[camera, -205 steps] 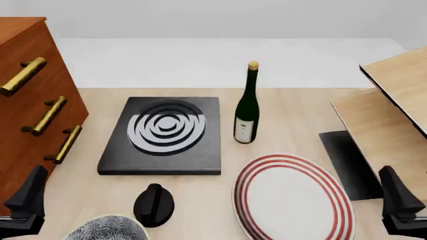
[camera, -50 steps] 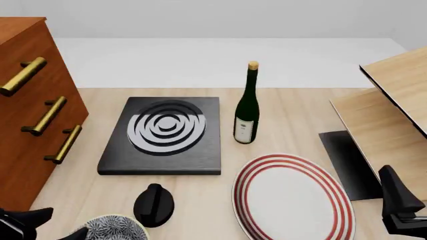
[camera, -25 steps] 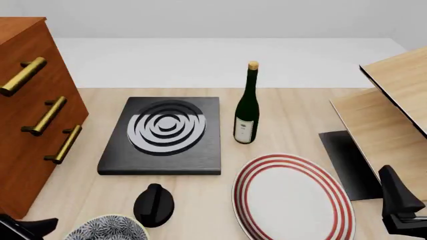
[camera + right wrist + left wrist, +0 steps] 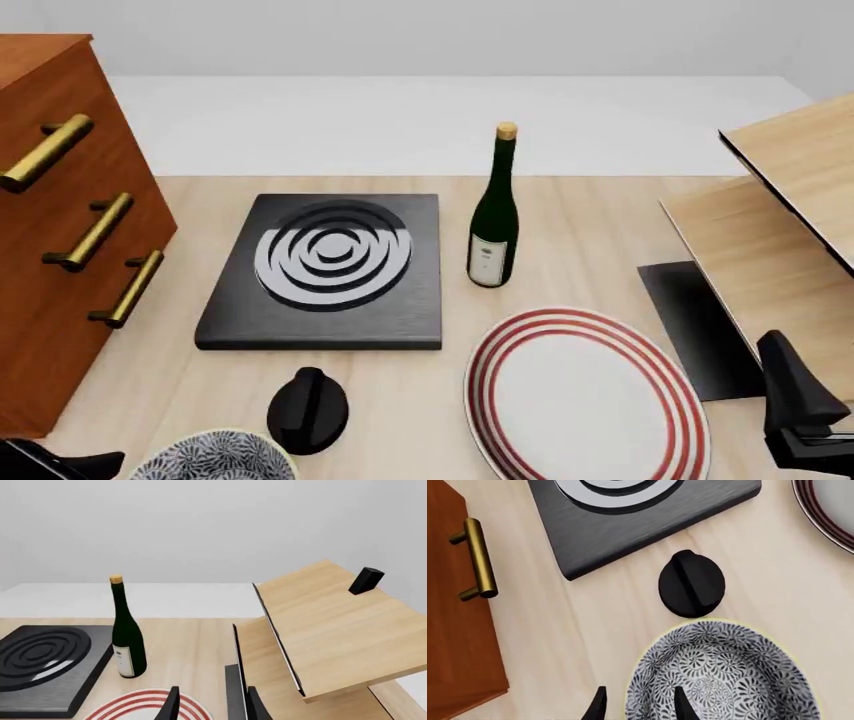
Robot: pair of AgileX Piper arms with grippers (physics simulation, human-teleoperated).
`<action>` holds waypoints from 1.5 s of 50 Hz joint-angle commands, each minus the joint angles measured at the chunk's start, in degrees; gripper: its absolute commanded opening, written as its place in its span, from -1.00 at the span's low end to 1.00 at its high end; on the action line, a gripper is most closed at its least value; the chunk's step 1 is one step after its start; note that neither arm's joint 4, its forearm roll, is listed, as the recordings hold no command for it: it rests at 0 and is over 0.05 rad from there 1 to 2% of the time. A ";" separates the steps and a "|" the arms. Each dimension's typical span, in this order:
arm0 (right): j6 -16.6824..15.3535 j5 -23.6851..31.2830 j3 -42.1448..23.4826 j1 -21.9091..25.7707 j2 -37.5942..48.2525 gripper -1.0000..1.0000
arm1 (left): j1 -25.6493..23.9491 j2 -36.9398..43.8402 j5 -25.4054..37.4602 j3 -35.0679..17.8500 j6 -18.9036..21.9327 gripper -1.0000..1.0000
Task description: Pick up the akita bowl and put it on the plate.
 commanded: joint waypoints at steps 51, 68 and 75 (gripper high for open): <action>0.00 0.00 0.00 0.01 0.00 1.00 | 0.70 6.55 -5.52 3.44 -1.20 1.00; 0.01 0.00 0.00 0.00 0.00 1.00 | 1.91 7.71 -4.73 3.46 -2.18 1.00; 0.00 0.00 0.00 0.01 0.00 1.00 | 2.55 8.08 -4.44 3.46 -2.16 1.00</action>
